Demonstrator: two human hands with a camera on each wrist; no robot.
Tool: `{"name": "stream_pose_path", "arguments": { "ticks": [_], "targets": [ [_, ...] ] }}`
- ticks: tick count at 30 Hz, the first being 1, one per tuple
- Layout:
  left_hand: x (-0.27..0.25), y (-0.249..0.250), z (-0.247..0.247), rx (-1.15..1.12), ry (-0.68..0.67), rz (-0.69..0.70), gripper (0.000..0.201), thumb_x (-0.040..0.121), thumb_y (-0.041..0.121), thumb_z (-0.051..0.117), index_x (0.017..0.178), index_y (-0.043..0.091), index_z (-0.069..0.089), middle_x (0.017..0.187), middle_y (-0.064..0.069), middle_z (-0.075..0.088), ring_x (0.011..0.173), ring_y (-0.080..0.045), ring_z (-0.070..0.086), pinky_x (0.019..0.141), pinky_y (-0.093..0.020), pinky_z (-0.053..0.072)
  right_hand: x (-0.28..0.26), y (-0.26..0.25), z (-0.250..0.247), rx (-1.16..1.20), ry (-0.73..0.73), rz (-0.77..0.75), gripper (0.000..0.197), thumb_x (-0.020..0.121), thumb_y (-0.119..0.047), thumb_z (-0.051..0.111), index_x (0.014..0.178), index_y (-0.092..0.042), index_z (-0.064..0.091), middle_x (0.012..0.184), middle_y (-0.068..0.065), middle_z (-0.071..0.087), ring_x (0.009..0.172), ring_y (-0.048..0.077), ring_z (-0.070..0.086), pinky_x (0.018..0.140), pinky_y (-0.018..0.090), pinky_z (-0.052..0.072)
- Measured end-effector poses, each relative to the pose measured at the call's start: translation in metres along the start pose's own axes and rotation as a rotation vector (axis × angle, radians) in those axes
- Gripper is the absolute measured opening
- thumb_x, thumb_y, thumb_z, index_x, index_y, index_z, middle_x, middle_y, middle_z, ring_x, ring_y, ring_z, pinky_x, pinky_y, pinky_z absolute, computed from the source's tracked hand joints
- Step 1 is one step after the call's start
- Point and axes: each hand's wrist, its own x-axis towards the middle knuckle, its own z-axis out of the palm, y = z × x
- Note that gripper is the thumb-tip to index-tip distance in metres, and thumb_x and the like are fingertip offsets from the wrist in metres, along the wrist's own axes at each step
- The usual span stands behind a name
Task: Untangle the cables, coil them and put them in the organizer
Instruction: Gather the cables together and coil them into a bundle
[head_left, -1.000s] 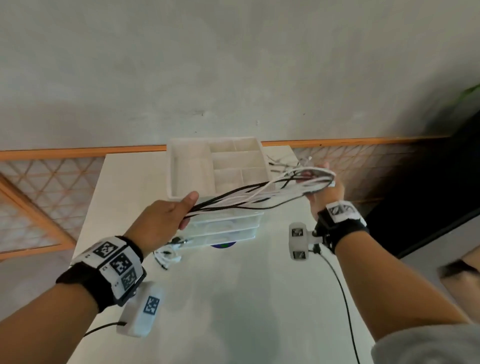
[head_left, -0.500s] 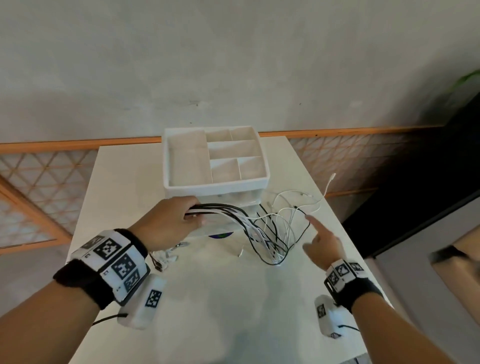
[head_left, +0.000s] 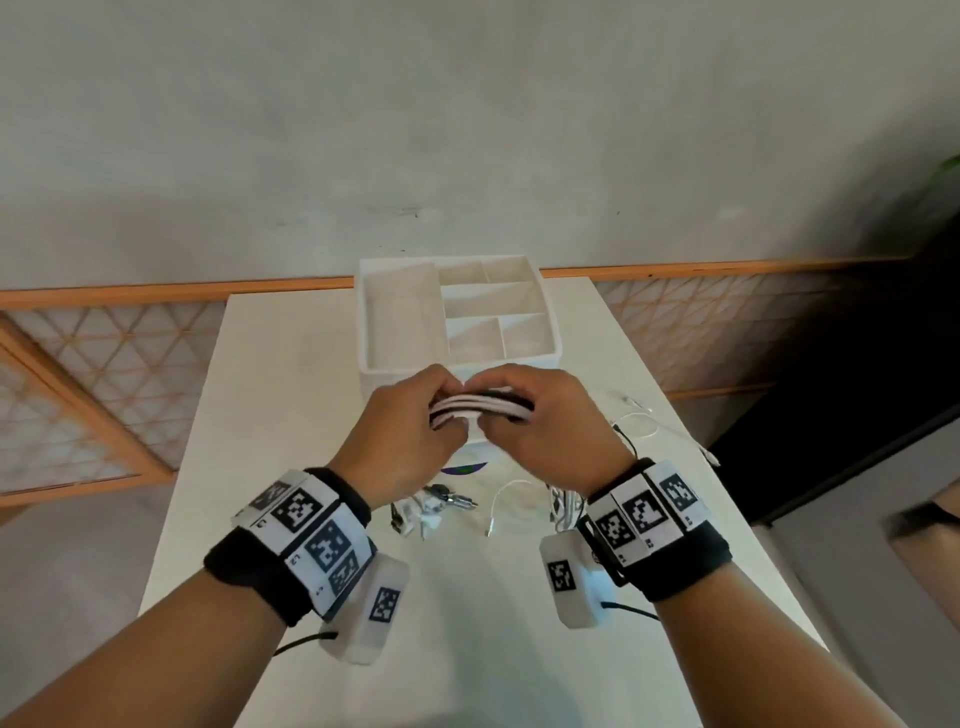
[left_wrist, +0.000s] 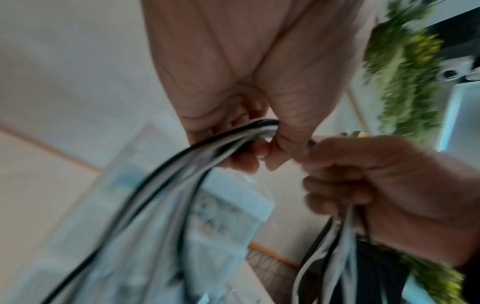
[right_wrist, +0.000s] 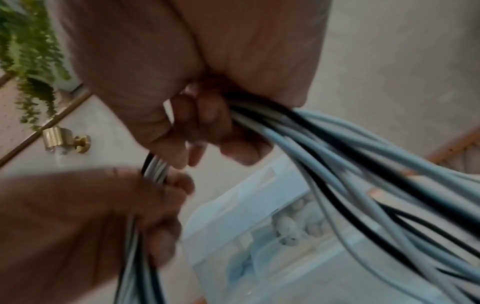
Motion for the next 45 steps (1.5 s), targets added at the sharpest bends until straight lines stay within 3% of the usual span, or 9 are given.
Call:
{"name": "stream_pose_path", "arguments": {
  "ticks": [4, 7, 12, 20, 29, 36, 39, 42, 45],
  "targets": [
    [-0.016, -0.039, 0.008, -0.087, -0.015, -0.195, 0.016, 0.095, 0.027, 0.057, 0.082, 0.020, 0.061, 0.069, 0.004, 0.065, 0.058, -0.008, 0.057, 0.060, -0.026, 0.048, -0.004, 0.007, -0.009, 0.265, 0.307, 0.094, 0.024, 0.085, 0.003, 0.071, 0.094, -0.019, 0.076, 0.075, -0.010, 0.073, 0.062, 0.000, 0.062, 0.060, 0.015, 0.048],
    [-0.021, -0.045, 0.002, -0.196, -0.032, -0.279, 0.021, 0.100, 0.032, 0.052, 0.085, 0.021, 0.061, 0.071, -0.003, 0.067, 0.055, -0.013, 0.059, 0.052, -0.025, 0.048, -0.011, 0.017, -0.019, 0.026, 0.222, 0.143, 0.022, 0.085, -0.008, 0.071, 0.094, -0.027, 0.074, 0.069, -0.007, 0.070, 0.057, 0.000, 0.057, 0.059, 0.019, 0.045],
    [-0.006, -0.015, -0.013, 0.087, -0.195, -0.048, 0.020, 0.103, 0.028, 0.045, 0.087, 0.023, 0.055, 0.071, 0.001, 0.060, 0.060, -0.022, 0.063, 0.054, -0.032, 0.053, -0.008, 0.001, -0.001, -0.393, -0.060, 0.073, 0.043, 0.081, -0.029, 0.066, 0.124, -0.036, 0.061, 0.087, -0.013, 0.073, 0.079, 0.011, 0.067, 0.080, 0.030, 0.055],
    [-0.006, -0.021, -0.031, -0.078, -0.184, -0.057, 0.014, 0.093, 0.029, 0.066, 0.085, 0.016, 0.065, 0.071, -0.005, 0.068, 0.063, -0.022, 0.063, 0.062, -0.035, 0.051, -0.015, -0.003, -0.003, 0.192, 0.104, 0.048, 0.017, 0.094, -0.009, 0.066, 0.104, -0.017, 0.077, 0.088, -0.004, 0.076, 0.074, 0.004, 0.065, 0.070, 0.019, 0.047],
    [0.003, -0.003, -0.029, 0.205, -0.193, 0.190, 0.006, 0.090, 0.014, 0.065, 0.090, 0.020, 0.062, 0.074, 0.005, 0.065, 0.064, -0.011, 0.058, 0.060, -0.024, 0.041, -0.025, -0.015, 0.015, -0.230, 0.066, -0.050, 0.044, 0.092, -0.030, 0.067, 0.135, -0.032, 0.055, 0.083, -0.010, 0.073, 0.068, 0.006, 0.063, 0.077, 0.030, 0.055],
    [-0.002, 0.013, -0.046, -0.760, -0.207, -0.232, 0.051, 0.070, 0.040, 0.078, 0.116, 0.018, 0.069, 0.102, -0.008, 0.070, 0.078, -0.021, 0.066, 0.060, -0.030, 0.057, -0.023, 0.002, 0.021, 0.197, 0.253, 0.015, 0.021, 0.099, -0.016, 0.060, 0.118, -0.017, 0.069, 0.105, -0.009, 0.075, 0.100, 0.004, 0.069, 0.089, 0.022, 0.052],
    [-0.002, 0.023, -0.040, -0.913, -0.151, -0.328, 0.061, 0.073, 0.057, 0.066, 0.111, 0.010, 0.067, 0.095, -0.007, 0.072, 0.069, -0.023, 0.068, 0.046, -0.025, 0.051, -0.019, -0.003, 0.026, 0.184, 0.318, -0.068, 0.023, 0.100, -0.021, 0.057, 0.120, -0.016, 0.067, 0.098, -0.004, 0.075, 0.089, 0.017, 0.071, 0.080, 0.032, 0.057],
    [0.003, 0.026, -0.035, -0.798, 0.025, -0.270, 0.027, 0.084, 0.034, 0.073, 0.093, 0.009, 0.066, 0.081, -0.011, 0.068, 0.053, -0.022, 0.061, 0.036, -0.021, 0.038, -0.017, -0.005, 0.034, 0.097, 0.274, -0.151, 0.026, 0.100, -0.020, 0.055, 0.125, -0.016, 0.062, 0.089, 0.002, 0.074, 0.075, 0.023, 0.068, 0.069, 0.039, 0.054],
    [0.006, 0.017, -0.035, -0.588, 0.185, -0.184, 0.018, 0.085, 0.016, 0.076, 0.080, 0.002, 0.065, 0.065, -0.010, 0.061, 0.046, -0.020, 0.053, 0.038, -0.021, 0.034, -0.017, -0.006, 0.041, 0.072, 0.105, -0.113, 0.034, 0.101, -0.021, 0.056, 0.135, -0.019, 0.054, 0.091, -0.009, 0.070, 0.074, 0.001, 0.063, 0.070, 0.019, 0.050]
  ]
}}
